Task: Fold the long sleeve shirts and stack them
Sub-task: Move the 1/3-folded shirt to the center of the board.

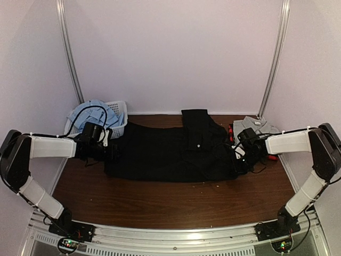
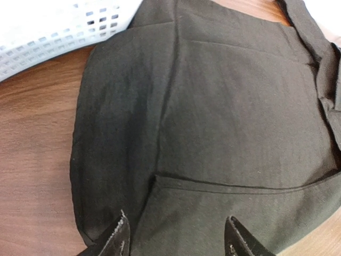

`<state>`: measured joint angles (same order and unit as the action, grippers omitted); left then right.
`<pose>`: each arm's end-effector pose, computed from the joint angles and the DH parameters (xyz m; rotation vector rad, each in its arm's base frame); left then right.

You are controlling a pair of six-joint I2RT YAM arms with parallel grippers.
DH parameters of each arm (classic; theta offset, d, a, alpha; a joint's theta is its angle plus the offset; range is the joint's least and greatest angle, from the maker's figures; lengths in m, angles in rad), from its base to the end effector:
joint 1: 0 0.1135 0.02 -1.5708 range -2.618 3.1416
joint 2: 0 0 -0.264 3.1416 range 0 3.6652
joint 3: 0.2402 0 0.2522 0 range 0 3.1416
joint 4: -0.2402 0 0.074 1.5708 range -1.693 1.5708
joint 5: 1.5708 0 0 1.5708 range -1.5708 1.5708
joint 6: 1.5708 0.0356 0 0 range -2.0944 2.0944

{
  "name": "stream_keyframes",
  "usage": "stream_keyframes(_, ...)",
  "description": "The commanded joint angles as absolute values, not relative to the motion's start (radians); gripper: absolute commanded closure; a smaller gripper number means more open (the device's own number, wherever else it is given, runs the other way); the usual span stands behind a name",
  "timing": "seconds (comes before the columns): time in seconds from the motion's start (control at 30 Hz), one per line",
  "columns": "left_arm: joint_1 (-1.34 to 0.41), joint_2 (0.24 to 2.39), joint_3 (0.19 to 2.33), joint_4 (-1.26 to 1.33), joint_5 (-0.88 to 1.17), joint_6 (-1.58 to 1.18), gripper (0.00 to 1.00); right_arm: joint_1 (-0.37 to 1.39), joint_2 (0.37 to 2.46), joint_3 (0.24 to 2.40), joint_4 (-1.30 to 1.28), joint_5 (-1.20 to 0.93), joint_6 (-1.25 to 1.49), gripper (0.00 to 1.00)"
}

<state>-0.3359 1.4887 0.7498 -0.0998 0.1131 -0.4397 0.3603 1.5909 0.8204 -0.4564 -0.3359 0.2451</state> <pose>0.2752 -0.1004 0.1746 -0.0743 2.4608 -0.4858 0.2571 0.1094 0.1486 -0.2480 2.8422 0.6091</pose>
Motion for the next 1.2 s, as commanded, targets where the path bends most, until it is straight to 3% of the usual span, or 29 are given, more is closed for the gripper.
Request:
stream_keyframes(0.0, -0.307, 1.546, 0.743, -0.026, 0.167, -0.398, 0.38, 0.353, 1.561, 0.805, -0.435, -0.35, 0.257, 0.99)
stream_keyframes(0.37, -0.301, 1.644, 0.753, 0.029, 0.22, -0.35, 0.45, 0.347, 1.555, 0.802, -0.439, -0.327, 0.261, 1.0)
stream_keyframes(1.03, -0.301, 1.587, 0.714, 0.046, 0.152, -0.357, 0.98, 0.347, 1.529, 0.782, -0.446, -0.282, 0.284, 1.0)
stream_keyframes(1.17, -0.301, 1.554, 0.707, 0.043, 0.138, -0.362, 1.0, 0.345, 1.518, 0.775, -0.451, -0.256, 0.296, 1.0)
